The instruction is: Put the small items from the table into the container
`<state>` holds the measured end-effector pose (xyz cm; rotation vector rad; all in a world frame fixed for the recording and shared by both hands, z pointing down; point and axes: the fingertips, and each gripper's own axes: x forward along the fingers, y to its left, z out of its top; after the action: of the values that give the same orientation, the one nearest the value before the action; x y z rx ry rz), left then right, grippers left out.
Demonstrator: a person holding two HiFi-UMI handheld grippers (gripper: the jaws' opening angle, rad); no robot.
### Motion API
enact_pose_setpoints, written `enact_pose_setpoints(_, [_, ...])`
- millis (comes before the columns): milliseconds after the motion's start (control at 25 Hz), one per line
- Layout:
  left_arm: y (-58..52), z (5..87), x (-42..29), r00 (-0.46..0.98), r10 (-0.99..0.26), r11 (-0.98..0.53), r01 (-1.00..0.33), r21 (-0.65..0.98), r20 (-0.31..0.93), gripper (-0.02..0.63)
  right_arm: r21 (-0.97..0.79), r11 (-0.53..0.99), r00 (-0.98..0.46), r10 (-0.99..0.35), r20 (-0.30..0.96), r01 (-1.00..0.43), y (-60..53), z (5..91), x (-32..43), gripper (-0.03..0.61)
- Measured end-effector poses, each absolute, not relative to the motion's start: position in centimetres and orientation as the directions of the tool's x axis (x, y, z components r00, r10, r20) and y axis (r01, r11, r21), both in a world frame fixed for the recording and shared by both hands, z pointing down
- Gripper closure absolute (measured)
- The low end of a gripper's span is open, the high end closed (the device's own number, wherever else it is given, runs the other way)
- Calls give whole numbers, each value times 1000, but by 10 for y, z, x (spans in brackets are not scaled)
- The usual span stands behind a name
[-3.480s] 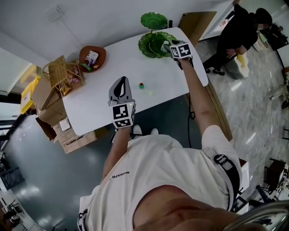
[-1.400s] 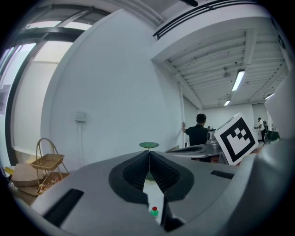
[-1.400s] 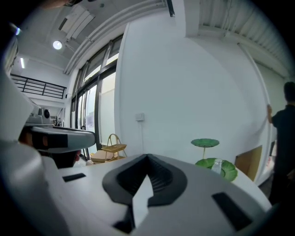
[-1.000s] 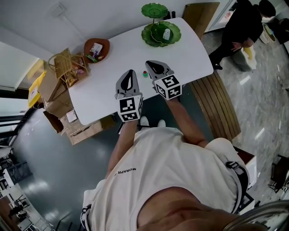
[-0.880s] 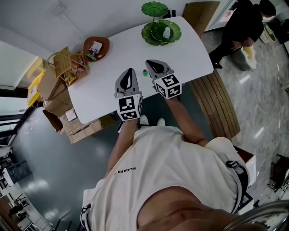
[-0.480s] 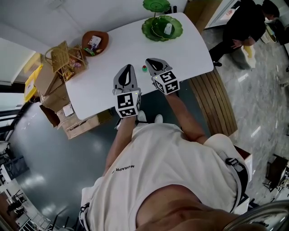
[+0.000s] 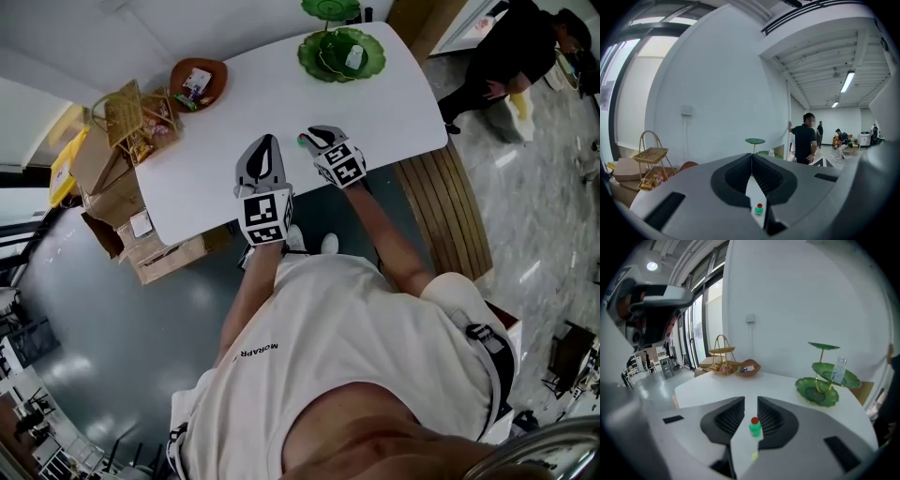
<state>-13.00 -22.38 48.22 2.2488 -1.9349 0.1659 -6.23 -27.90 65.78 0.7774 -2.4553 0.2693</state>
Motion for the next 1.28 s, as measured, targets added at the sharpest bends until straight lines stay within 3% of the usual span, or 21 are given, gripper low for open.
enact_pose_setpoints(160, [-224,486,-133,143,-969,-134,-989,58,200,607,-29,830,-671,-429,605,-557,-281,693,-67,454])
enact_pose_setpoints(320, [-226,488,-138,138,-968,-129,-990,56,207,607,-30,836,-643,-398,654,-547,-283,724,-71,431])
enact_pose_setpoints(640, [-229,494,-147,127,-967,-118,-991,55,223,608,-34,827,-576,-362,733,-561,-289,774,-74,431])
enact_pose_setpoints(920, [-232,500,-151,125,-965,-115,-992,57,231,607,-14,811,-561,-393,729,-585,-298,778,-75,433])
enact_pose_setpoints(1000, [-232,499,-154,123,-965,-113,-992,55,230,607,2,815,-558,-398,728,-580,-297,779,-76,477])
enact_pose_setpoints(1280, [-237,499,-155,129,-966,-117,-991,66,224,607,26,796,-581,-464,669,-605,-299,751,-70,482])
